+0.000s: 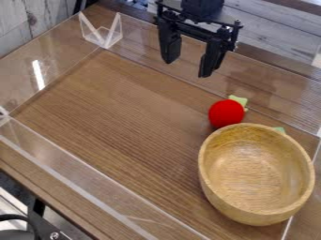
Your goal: Put the green block in the brown bowl
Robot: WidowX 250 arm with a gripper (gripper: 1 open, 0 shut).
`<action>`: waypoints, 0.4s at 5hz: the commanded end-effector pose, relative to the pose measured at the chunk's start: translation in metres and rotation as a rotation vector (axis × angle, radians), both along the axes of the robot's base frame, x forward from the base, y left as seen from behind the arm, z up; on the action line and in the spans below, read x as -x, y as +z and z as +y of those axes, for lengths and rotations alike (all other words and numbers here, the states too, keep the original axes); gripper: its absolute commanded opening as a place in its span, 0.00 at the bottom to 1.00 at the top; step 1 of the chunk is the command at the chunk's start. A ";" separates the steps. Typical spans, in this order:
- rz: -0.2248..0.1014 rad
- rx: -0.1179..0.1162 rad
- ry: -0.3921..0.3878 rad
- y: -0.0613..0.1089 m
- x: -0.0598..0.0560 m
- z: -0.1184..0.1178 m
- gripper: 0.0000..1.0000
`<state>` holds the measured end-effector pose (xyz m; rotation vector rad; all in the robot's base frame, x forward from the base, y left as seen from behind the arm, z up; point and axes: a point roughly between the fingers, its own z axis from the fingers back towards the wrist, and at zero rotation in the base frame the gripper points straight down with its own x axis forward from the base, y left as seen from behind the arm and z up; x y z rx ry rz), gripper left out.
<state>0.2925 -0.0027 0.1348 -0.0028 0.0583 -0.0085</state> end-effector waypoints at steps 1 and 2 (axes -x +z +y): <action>0.017 0.009 0.016 -0.016 -0.002 -0.004 1.00; -0.004 0.021 0.000 -0.036 -0.018 -0.019 1.00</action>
